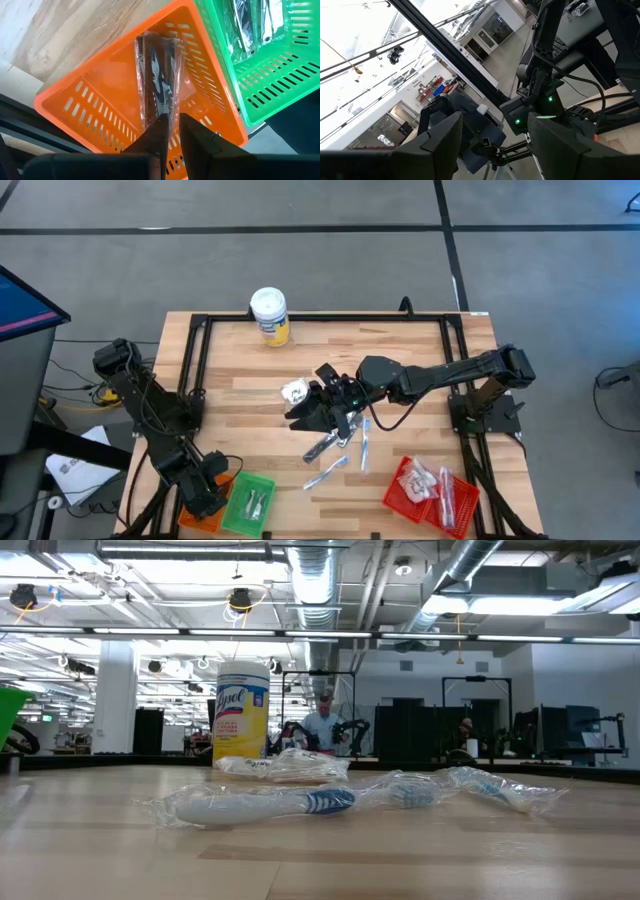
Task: Pick & Place Travel size toiletries
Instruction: Put the nail cutter into the green basket
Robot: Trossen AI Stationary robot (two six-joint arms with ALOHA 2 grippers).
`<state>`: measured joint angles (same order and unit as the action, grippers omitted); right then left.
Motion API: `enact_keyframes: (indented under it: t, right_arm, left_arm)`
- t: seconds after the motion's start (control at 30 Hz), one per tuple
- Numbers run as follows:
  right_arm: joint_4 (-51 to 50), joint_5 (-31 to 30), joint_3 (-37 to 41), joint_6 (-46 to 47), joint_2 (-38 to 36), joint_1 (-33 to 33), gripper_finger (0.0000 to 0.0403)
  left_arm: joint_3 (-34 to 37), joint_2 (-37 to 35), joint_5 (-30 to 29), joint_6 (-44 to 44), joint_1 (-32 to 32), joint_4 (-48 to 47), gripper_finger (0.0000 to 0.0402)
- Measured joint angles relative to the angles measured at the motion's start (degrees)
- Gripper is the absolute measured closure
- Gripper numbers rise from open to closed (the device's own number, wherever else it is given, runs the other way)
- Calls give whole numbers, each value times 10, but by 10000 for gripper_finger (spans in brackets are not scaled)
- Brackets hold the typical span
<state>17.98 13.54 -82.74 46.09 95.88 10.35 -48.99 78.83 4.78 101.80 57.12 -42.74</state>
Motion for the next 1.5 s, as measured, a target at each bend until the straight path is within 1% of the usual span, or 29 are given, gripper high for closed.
enact_keyframes:
  t: [0.2,0.43,0.57,0.73,0.83,1.0,1.13,1.2,1.37,1.5]
  right_arm:
    - [0,0,0,0,0,0,184]
    - [0,1,0,0,0,0,184]
    - [0,1,0,0,0,0,184]
    - [0,1,0,0,0,0,183]
    - [0,1,0,0,0,-3,184]
    - [0,1,0,0,0,-7,184]
    - [0,1,0,0,0,-8,184]
    - [0,1,0,0,0,-10,184]
    - [-2,1,0,0,0,-15,184]
    - [-11,1,0,-1,0,-16,183]
  left_arm:
    - [0,0,0,2,0,1,364]
    - [0,-1,28,5,0,5,364]
    - [0,-13,26,10,0,7,364]
    - [0,-42,4,34,0,8,372]
    - [0,-68,-35,37,0,8,379]
    - [0,-110,-145,41,-5,8,394]
    - [0,-134,-211,38,-21,8,399]
    - [0,-140,-226,31,-36,8,398]
    - [0,-141,-237,-13,-86,18,396]
    - [0,-141,-280,-43,-141,32,398]
